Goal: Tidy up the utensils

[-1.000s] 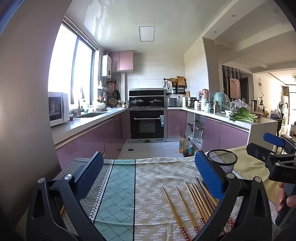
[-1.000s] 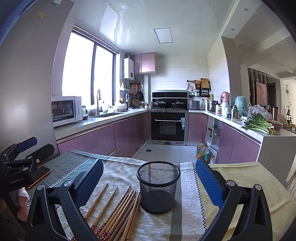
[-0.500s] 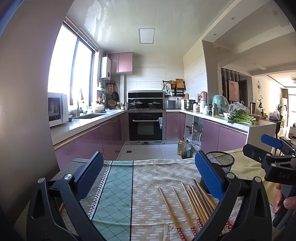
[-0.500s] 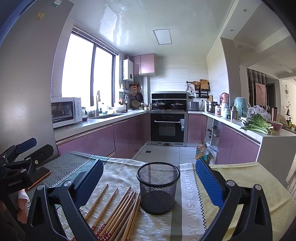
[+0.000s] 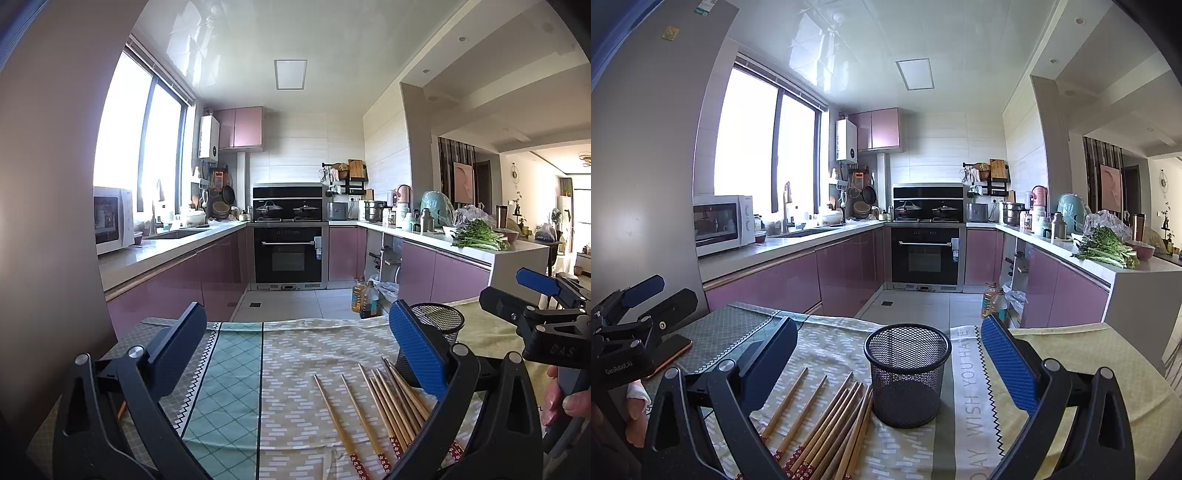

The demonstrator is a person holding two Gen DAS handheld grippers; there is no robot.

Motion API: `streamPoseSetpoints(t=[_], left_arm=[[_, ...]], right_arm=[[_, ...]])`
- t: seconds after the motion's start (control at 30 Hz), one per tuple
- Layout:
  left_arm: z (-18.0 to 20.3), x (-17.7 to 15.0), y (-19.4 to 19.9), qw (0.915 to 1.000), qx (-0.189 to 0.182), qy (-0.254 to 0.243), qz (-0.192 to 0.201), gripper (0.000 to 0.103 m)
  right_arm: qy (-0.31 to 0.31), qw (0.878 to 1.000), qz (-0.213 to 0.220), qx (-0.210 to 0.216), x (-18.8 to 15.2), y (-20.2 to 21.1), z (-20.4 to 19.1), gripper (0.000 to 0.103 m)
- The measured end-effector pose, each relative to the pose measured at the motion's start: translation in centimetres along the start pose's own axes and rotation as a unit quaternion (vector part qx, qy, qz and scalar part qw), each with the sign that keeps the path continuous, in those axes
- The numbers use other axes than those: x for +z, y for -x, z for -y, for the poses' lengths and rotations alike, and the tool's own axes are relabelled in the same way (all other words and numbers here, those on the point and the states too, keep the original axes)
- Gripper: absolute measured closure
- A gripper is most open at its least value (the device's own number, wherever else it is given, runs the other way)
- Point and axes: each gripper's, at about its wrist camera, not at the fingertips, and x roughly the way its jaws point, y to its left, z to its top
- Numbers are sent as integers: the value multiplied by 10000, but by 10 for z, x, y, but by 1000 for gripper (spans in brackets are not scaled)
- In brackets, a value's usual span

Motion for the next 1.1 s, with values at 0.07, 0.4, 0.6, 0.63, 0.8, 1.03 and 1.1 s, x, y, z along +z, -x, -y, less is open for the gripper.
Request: streamPoseSetpoints(t=[0.07,0.4,0.6,0.63,0.8,1.03,1.1], left_arm=[[0,0,0,10000,-3,2,0,6],[0,-1,1,10000,0,7,11,6],[1,-1,1,10000,0,8,8,6],[1,-1,1,10000,-1,6,10,6],[1,-1,1,10000,-3,6,10,6],[2,-1,1,10000,6,7,21,6],[3,-1,1,10000,8,3,20,6]], right_arm=[[0,10000,5,0,0,0,0,7],[-26,10000,19,-4,1,0,-1,7],[-46,10000,28,-10,0,0,1,7],[-46,10000,22,-10,0,0,1,7],[-48,10000,28,-9,0,0,1,7],[-53,10000,35,-3,-1,0,2,7],[-61,10000,37,-2,-1,0,1,7]])
